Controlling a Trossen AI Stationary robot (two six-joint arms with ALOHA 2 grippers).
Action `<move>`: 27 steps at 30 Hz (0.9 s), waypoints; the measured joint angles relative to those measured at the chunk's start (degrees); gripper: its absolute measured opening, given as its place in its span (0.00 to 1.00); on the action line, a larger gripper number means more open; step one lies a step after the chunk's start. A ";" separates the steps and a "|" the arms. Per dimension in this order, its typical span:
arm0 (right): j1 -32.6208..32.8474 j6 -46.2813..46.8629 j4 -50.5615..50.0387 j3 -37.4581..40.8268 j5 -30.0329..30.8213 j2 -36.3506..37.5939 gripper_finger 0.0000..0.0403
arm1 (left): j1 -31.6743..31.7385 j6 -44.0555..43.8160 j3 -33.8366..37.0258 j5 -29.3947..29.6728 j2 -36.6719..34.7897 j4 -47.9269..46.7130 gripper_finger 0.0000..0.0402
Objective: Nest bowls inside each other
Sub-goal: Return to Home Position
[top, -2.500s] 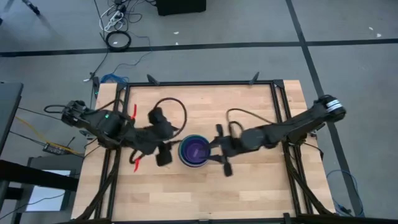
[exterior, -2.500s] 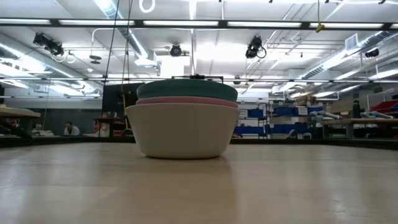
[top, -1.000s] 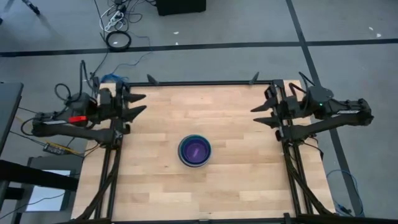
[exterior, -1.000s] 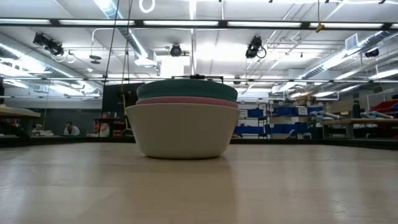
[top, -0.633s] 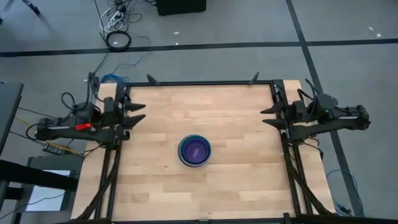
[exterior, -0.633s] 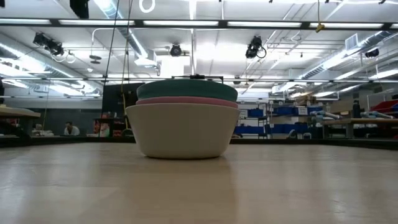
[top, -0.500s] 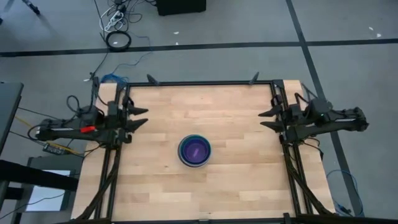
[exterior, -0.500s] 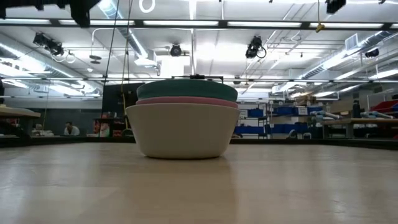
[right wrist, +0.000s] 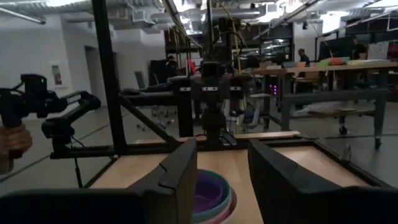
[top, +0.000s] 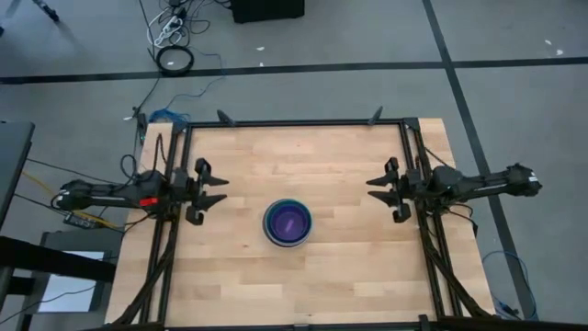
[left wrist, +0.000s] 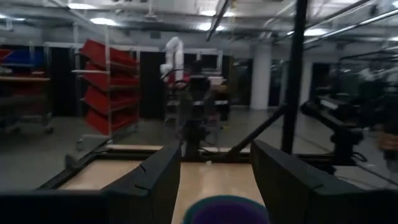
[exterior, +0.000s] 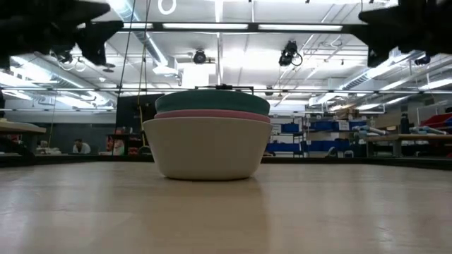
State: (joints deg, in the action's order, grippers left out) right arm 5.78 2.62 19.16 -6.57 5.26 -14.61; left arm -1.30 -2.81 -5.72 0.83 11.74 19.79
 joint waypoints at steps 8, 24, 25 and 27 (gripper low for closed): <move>0.00 -1.17 3.52 5.98 0.59 -0.16 0.33 | -0.88 -0.10 5.25 -1.81 0.05 2.86 0.50; -3.00 -12.10 4.39 5.99 7.50 1.97 0.33 | -1.22 6.17 5.27 4.92 -0.17 -4.18 0.51; -3.18 -12.99 2.94 5.99 7.50 2.24 0.33 | -1.22 6.77 5.27 4.94 -0.19 -4.75 0.51; -3.26 -13.91 -0.79 5.99 7.45 2.38 0.33 | -1.22 6.93 5.27 4.94 -0.19 -7.55 0.51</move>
State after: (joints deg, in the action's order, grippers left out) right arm 2.52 -11.29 18.37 -0.58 12.71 -12.23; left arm -2.52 4.11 -0.45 5.77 11.55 12.24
